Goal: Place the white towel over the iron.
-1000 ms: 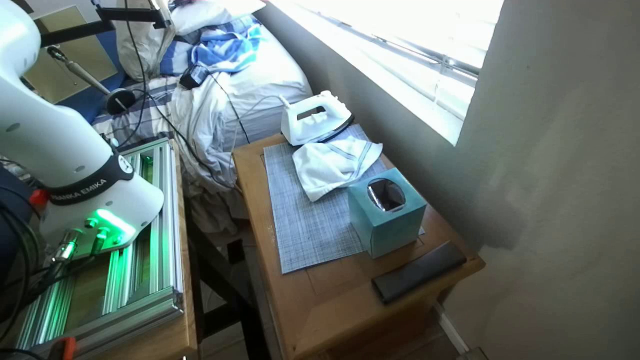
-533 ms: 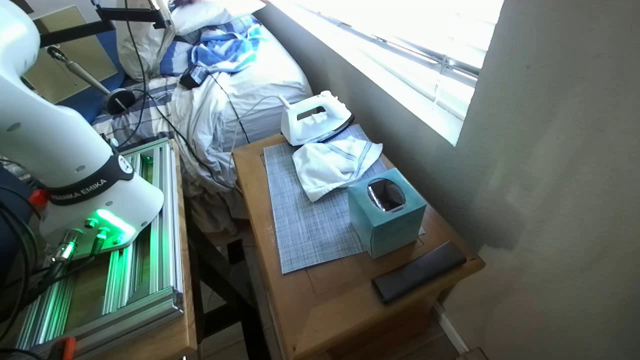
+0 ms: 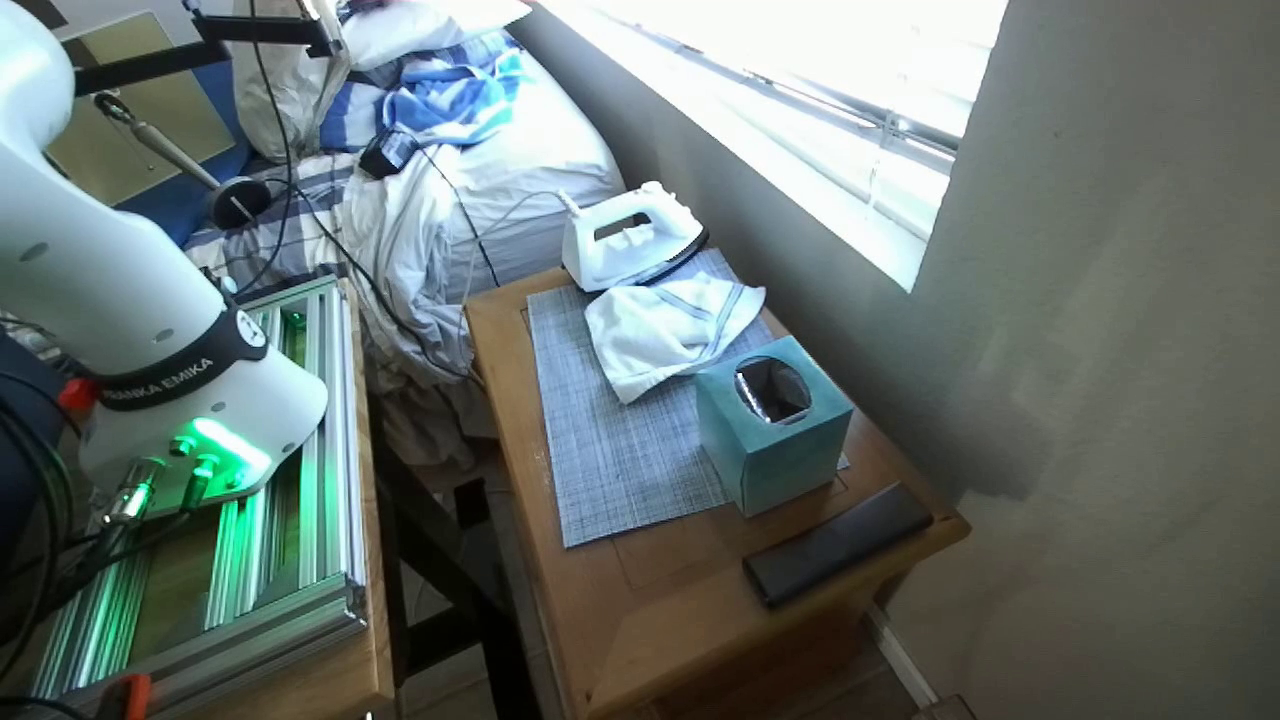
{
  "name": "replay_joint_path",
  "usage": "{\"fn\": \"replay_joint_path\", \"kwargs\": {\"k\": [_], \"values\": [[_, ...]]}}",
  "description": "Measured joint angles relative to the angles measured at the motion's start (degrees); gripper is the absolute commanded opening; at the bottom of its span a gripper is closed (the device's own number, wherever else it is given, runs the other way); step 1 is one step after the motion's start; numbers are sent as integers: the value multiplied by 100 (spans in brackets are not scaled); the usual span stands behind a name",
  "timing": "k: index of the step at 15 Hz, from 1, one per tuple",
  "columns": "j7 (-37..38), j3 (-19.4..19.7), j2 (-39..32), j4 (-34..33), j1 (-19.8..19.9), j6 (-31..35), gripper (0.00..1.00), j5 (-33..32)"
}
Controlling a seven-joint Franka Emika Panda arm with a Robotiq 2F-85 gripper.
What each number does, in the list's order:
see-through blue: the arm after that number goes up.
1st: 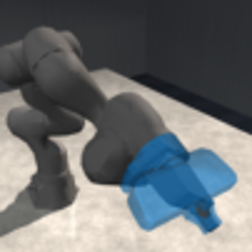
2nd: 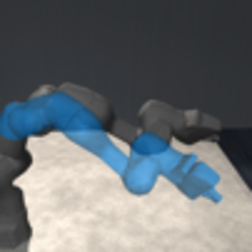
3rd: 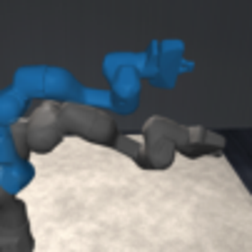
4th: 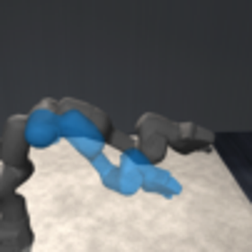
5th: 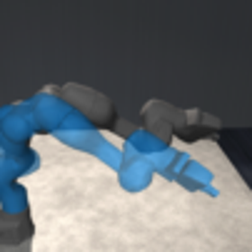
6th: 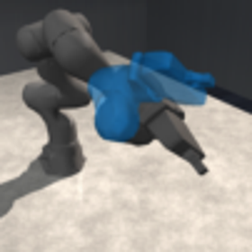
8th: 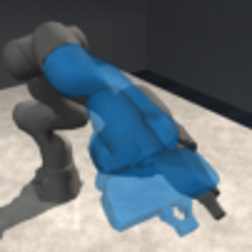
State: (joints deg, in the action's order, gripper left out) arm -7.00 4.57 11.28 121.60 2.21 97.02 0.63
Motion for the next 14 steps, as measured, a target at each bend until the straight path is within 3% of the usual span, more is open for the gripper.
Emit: {"fn": "replay_joint_path", "kwargs": {"k": [7, 14], "values": [[-95, -306, -1514, 369, -232, 1035, 100, 197], [-85, -313, -3213, -290, -182, 1116, 100, 197]]}}
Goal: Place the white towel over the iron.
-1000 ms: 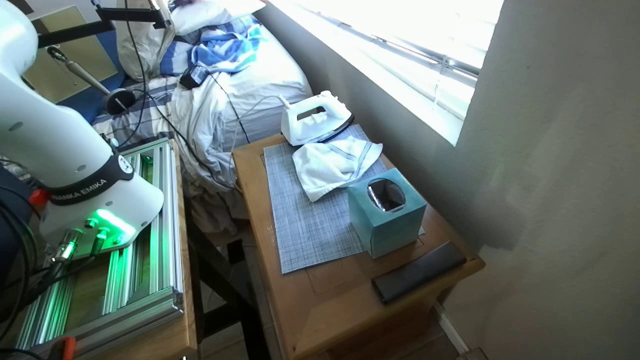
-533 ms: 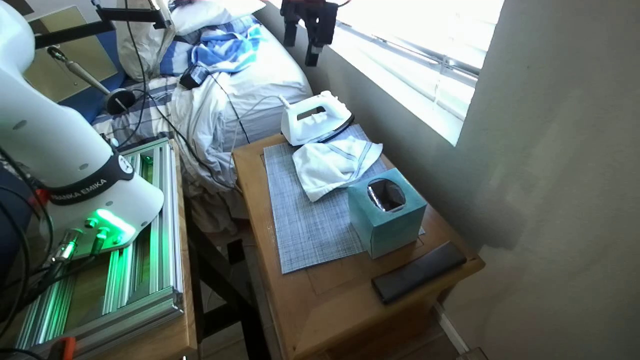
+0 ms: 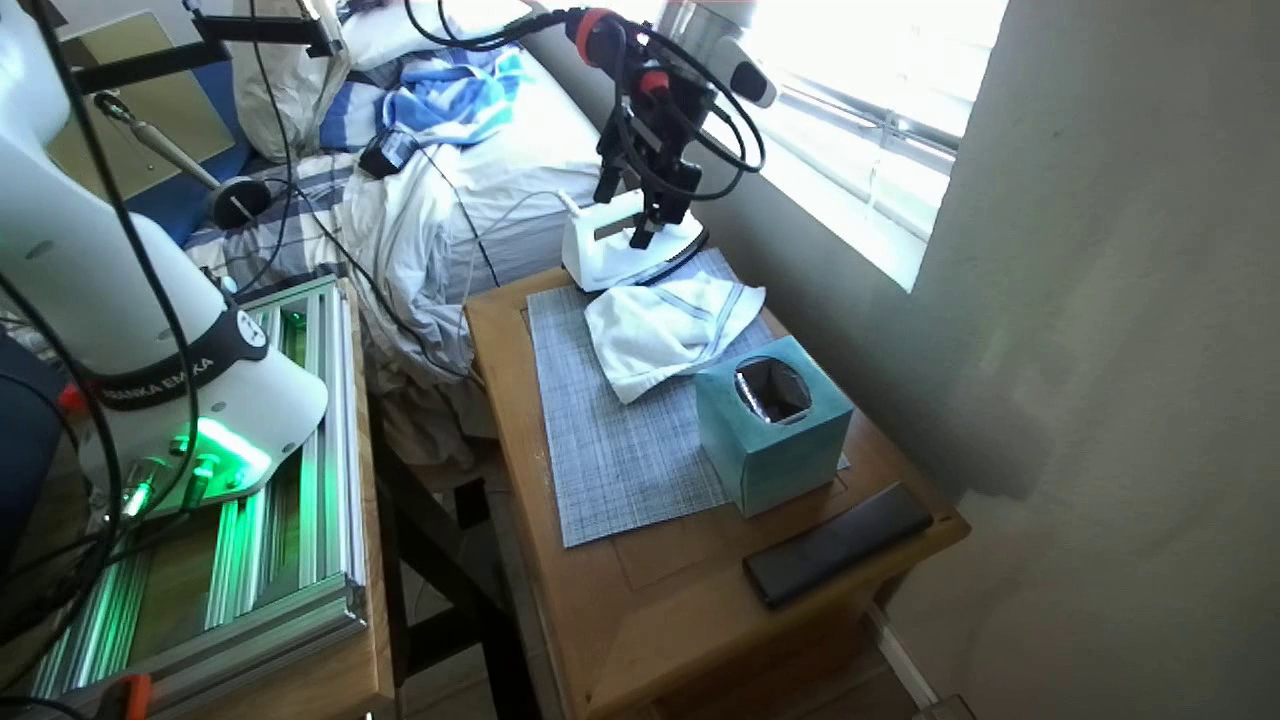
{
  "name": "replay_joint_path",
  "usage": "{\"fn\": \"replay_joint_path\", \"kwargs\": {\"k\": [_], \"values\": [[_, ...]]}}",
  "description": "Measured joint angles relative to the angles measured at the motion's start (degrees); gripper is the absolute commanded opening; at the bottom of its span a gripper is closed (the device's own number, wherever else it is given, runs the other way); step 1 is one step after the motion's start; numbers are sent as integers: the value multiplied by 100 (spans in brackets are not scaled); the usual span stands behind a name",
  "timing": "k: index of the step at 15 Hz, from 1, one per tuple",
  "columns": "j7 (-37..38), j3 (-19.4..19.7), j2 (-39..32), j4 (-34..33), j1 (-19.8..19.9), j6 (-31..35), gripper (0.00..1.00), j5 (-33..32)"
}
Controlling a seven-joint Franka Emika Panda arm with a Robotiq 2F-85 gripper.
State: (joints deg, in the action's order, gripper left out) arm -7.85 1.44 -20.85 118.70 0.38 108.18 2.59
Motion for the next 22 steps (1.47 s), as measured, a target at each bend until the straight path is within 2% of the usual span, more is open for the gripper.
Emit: {"fn": "replay_joint_path", "kwargs": {"k": [8, 12, 18, 22], "values": [[-29, -22, -174, -204, 22, -78, 100, 13], [-412, -189, -634, -318, 103, 220, 100, 308], [-1370, -547, -1473, -655, 337, 1464, 100, 620], [-1539, -602, -1661, -725, 459, 2389, 100, 621]]}}
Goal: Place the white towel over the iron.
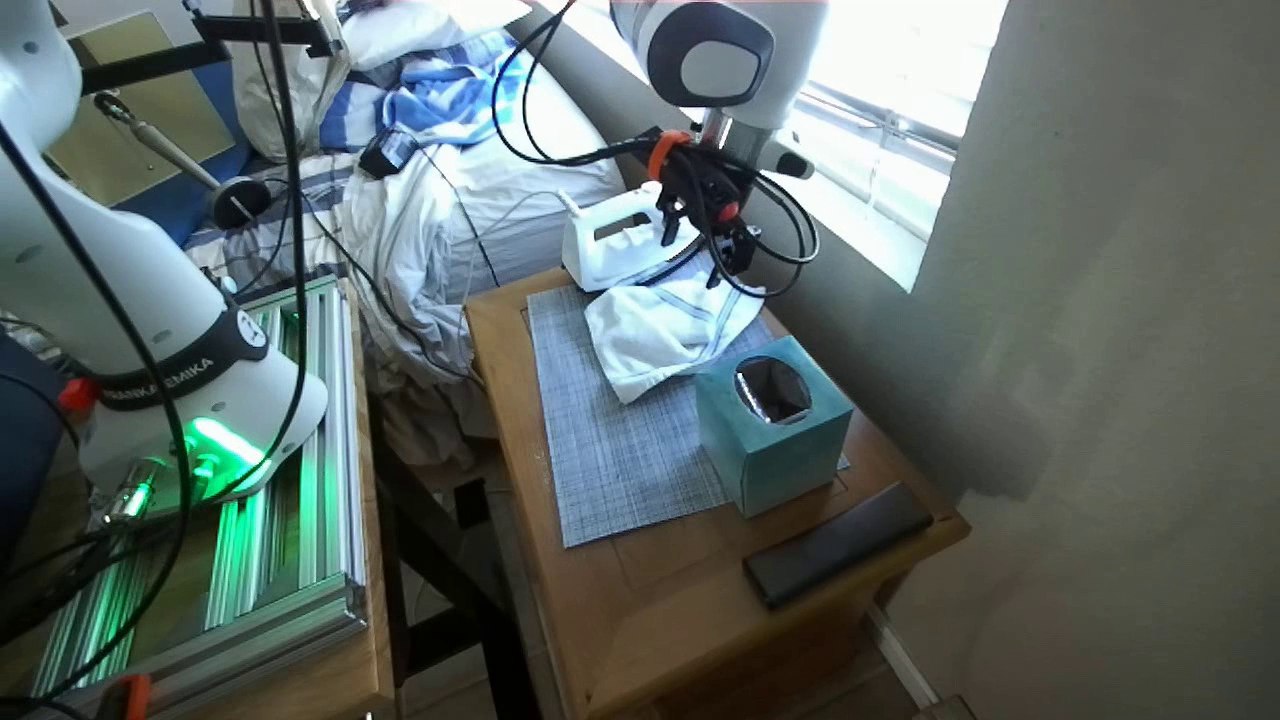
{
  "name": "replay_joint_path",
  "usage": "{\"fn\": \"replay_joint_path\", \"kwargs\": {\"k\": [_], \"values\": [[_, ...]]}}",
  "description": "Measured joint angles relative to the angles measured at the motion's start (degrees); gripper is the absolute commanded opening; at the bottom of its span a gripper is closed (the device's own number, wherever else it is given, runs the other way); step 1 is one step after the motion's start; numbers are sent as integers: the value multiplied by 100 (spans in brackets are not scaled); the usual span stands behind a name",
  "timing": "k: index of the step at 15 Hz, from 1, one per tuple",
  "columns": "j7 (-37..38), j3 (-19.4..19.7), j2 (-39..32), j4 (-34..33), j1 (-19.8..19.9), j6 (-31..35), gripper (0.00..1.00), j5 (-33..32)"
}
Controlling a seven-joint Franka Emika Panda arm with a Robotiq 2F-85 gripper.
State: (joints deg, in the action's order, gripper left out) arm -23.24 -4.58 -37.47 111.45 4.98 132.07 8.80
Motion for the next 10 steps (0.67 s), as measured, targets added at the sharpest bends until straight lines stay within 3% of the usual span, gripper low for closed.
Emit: {"fn": "replay_joint_path", "kwargs": {"k": [5, 10], "values": [[-1, -81, -6, 2, 81, 215, 100, 0], [-42, -348, -223, 64, 304, 1342, 100, 134]]}}
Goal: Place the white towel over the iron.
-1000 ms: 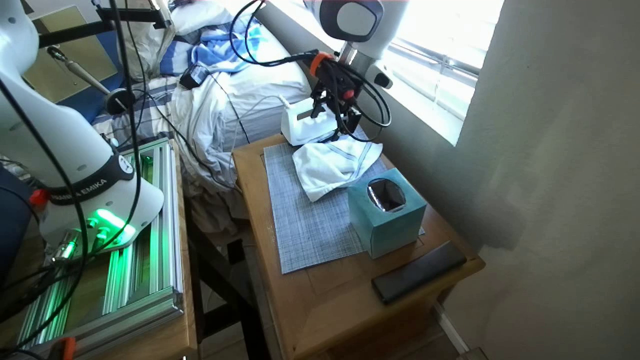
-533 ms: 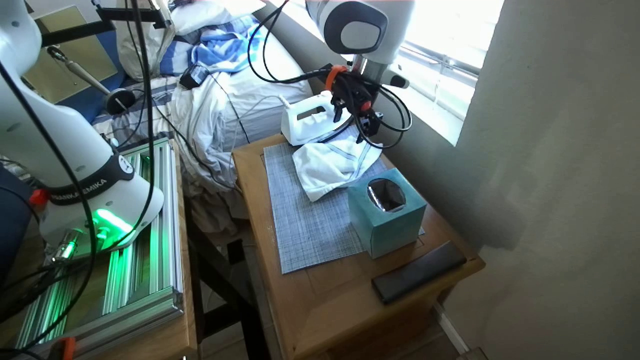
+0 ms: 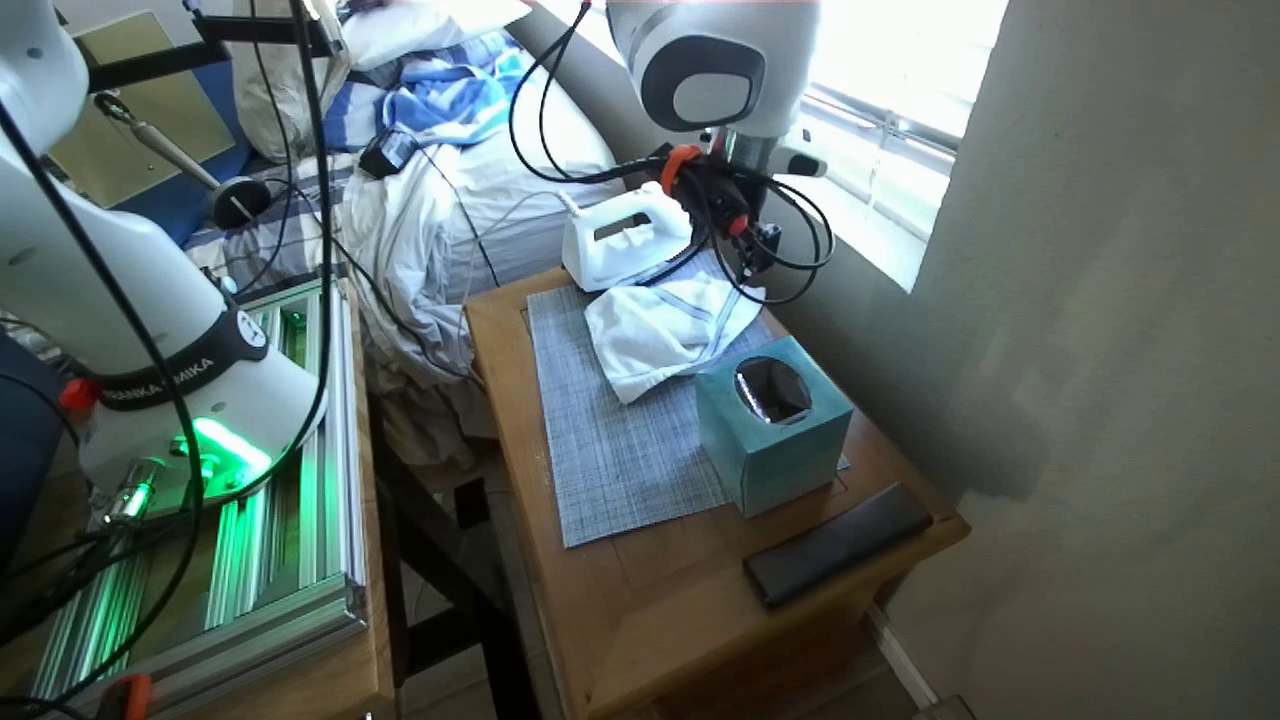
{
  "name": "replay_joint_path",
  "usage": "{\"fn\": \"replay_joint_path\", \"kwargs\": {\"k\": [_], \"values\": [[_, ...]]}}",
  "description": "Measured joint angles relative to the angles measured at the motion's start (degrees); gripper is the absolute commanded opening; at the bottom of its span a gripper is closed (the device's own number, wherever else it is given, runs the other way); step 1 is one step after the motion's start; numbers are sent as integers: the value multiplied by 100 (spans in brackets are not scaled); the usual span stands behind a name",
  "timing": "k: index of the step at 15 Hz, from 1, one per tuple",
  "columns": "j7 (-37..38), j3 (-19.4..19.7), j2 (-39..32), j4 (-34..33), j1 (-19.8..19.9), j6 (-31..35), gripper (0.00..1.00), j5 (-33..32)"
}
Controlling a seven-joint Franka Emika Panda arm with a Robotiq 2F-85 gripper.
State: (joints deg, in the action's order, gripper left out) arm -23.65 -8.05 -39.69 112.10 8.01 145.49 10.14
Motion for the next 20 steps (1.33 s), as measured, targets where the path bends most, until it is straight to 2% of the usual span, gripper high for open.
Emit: {"fn": "replay_joint_path", "kwargs": {"k": [4, 8, 10, 15, 20], "values": [[-24, -305, -374, -16, 392, 641, 97, 194], [-57, -638, -597, -44, 833, 991, 92, 234], [-67, -747, -637, -55, 963, 1088, 86, 234], [-71, -811, -727, -112, 1037, 1215, 77, 232], [-66, -807, -916, -272, 1036, 1270, 82, 229]]}}
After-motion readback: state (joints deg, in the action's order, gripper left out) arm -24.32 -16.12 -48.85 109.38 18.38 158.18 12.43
